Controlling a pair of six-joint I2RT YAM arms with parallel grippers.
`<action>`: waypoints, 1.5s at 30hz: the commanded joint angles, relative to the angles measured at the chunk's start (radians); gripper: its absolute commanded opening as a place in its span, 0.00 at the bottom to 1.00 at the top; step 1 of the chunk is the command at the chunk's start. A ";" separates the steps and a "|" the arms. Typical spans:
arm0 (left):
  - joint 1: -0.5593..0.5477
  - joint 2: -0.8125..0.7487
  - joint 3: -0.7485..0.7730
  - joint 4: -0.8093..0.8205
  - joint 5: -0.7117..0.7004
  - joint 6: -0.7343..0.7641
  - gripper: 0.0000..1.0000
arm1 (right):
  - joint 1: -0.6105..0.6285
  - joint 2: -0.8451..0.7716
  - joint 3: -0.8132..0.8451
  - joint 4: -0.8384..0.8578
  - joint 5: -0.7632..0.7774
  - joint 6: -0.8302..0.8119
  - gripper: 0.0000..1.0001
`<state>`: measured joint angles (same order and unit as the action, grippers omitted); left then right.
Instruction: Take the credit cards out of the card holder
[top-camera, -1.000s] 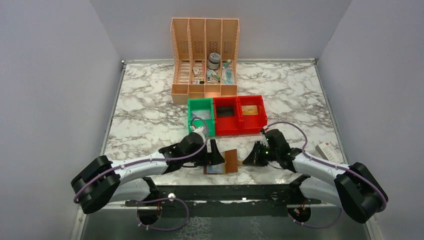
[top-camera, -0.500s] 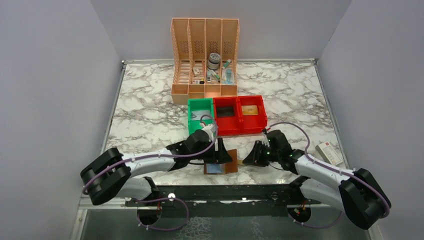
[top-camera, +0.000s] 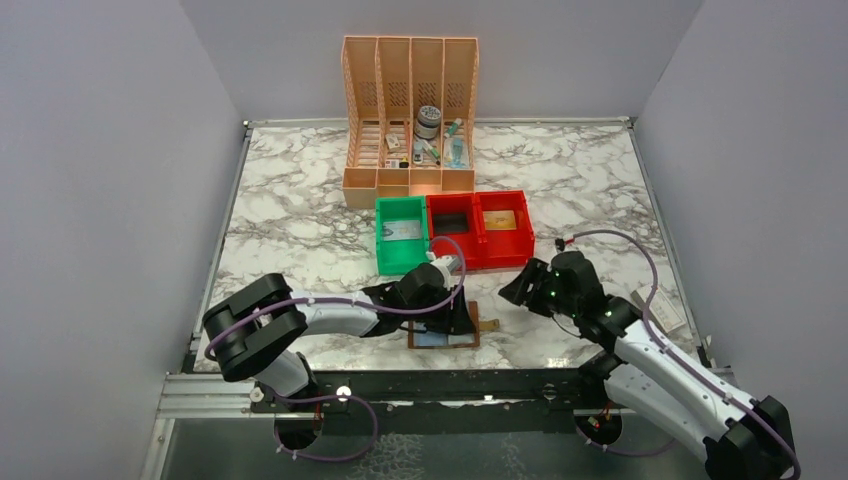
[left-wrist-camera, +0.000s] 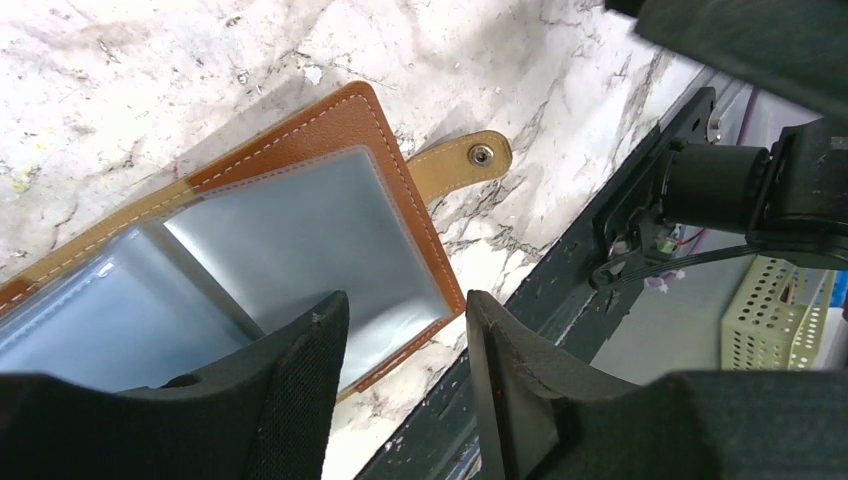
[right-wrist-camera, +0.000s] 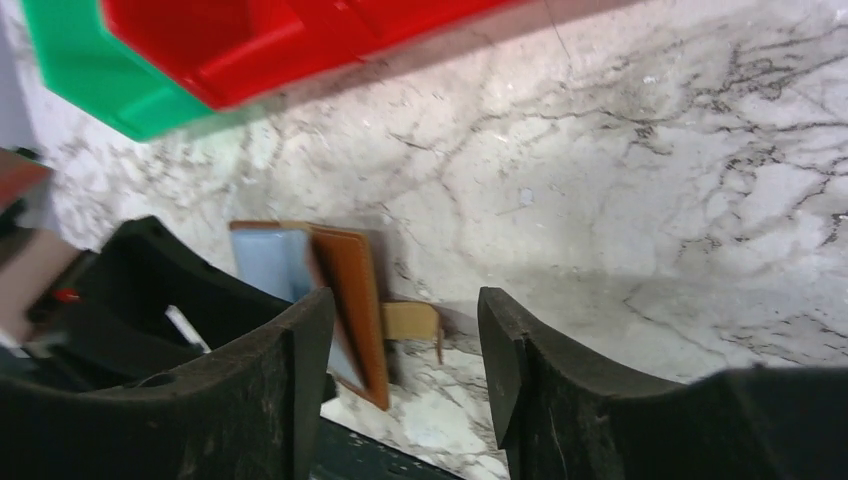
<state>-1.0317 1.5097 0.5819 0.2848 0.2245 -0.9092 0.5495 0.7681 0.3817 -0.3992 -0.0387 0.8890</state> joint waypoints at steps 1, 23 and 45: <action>-0.017 0.009 0.000 0.030 -0.036 0.017 0.47 | -0.003 -0.054 0.054 -0.046 0.050 -0.013 0.44; -0.057 0.075 -0.002 0.040 -0.017 0.041 0.33 | 0.000 0.384 0.063 0.357 -0.557 -0.098 0.06; -0.057 -0.248 -0.047 -0.267 -0.252 0.082 0.45 | 0.022 0.649 0.102 0.282 -0.338 -0.265 0.04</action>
<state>-1.0843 1.3880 0.5411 0.1711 0.1246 -0.8566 0.5640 1.4204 0.4911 -0.0708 -0.4721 0.6697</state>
